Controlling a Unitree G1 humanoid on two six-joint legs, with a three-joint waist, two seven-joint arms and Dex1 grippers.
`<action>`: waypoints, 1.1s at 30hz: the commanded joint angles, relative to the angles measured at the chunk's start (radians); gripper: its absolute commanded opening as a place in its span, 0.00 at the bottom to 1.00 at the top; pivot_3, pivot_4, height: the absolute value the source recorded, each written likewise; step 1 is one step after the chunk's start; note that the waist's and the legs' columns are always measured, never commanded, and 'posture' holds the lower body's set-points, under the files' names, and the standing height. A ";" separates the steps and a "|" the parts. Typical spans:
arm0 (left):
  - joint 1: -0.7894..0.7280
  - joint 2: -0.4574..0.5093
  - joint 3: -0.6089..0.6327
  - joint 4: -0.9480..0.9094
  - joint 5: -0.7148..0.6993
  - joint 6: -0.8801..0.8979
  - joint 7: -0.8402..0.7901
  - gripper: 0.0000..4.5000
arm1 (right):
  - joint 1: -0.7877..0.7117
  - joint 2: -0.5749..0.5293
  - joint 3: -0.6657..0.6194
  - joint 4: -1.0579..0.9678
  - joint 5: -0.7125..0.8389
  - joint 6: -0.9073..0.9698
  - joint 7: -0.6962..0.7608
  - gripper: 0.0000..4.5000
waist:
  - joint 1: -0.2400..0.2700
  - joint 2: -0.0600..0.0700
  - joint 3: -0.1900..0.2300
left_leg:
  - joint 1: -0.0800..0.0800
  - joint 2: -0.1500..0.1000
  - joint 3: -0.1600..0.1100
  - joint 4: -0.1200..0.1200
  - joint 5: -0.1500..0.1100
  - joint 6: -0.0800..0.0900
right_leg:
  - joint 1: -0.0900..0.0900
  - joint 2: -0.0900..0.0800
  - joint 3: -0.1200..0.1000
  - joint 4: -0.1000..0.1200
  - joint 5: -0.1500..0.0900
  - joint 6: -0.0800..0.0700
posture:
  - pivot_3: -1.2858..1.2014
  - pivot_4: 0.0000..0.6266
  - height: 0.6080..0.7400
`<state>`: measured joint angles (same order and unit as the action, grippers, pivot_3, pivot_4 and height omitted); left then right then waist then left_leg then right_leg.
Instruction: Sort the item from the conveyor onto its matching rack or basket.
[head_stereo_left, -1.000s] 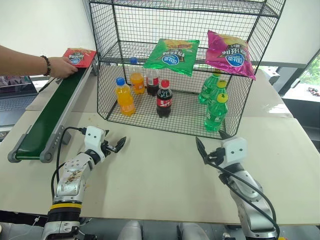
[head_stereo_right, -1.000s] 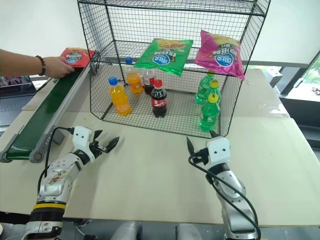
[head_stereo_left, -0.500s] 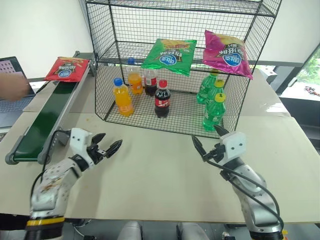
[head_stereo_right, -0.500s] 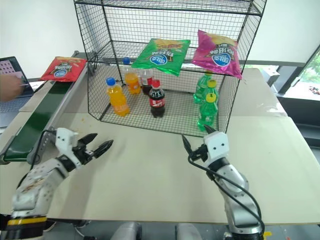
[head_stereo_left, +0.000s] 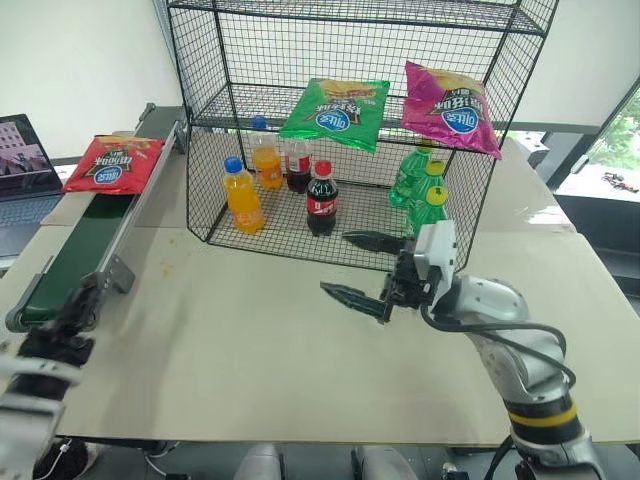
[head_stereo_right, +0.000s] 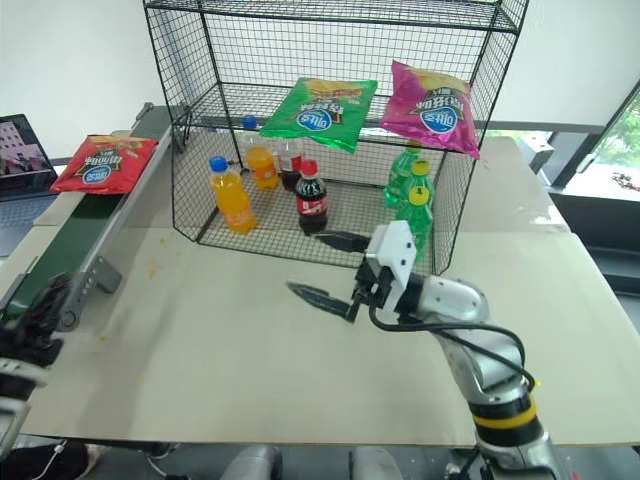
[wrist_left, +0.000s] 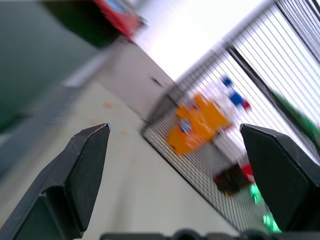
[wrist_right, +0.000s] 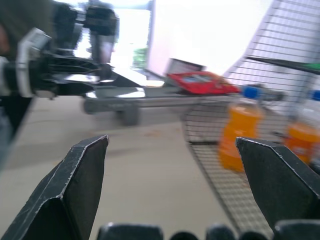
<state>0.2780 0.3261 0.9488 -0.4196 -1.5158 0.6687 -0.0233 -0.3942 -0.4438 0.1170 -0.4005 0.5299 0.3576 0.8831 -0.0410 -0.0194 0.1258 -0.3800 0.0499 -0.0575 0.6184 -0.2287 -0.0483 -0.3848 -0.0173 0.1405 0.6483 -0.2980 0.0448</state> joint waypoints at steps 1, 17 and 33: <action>0.038 -0.009 0.059 -0.015 -0.162 -0.074 0.075 0.98 | -0.079 0.007 0.007 0.013 0.067 0.011 0.083 1.00 | 0.006 0.000 0.000 | 0.000 0.000 -0.001 0.002 0.000 0.000 | 0.001 0.000 -0.001 0.000 0.000 0.000 | 0.52 0.24 1.00; -0.035 0.015 0.003 0.158 -0.281 -0.186 0.196 0.98 | -0.235 0.083 0.037 0.119 0.042 -0.017 0.146 1.00 | 0.009 0.000 0.000 | 0.002 0.000 -0.003 0.006 -0.001 0.001 | 0.007 0.000 -0.007 -0.001 0.000 0.000 | 0.52 0.24 1.00; -0.030 0.073 0.010 0.222 -0.324 -0.159 0.177 0.98 | -0.242 0.084 0.022 0.088 0.068 -0.017 0.158 1.00 | 0.004 0.001 0.001 | 0.002 0.000 -0.004 0.006 -0.001 0.001 | 0.006 0.000 -0.008 -0.001 -0.001 -0.001 | 0.52 0.24 1.00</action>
<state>0.2428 0.3745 0.9387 -0.1888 -1.8258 0.5056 0.1735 -0.6138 -0.3609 0.1645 -0.2751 0.5782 0.3666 1.0361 -0.0370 -0.0189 0.1263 -0.3784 0.0500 -0.0611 0.6240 -0.2297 -0.0476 -0.3790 -0.0173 0.1326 0.6468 -0.2988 0.0439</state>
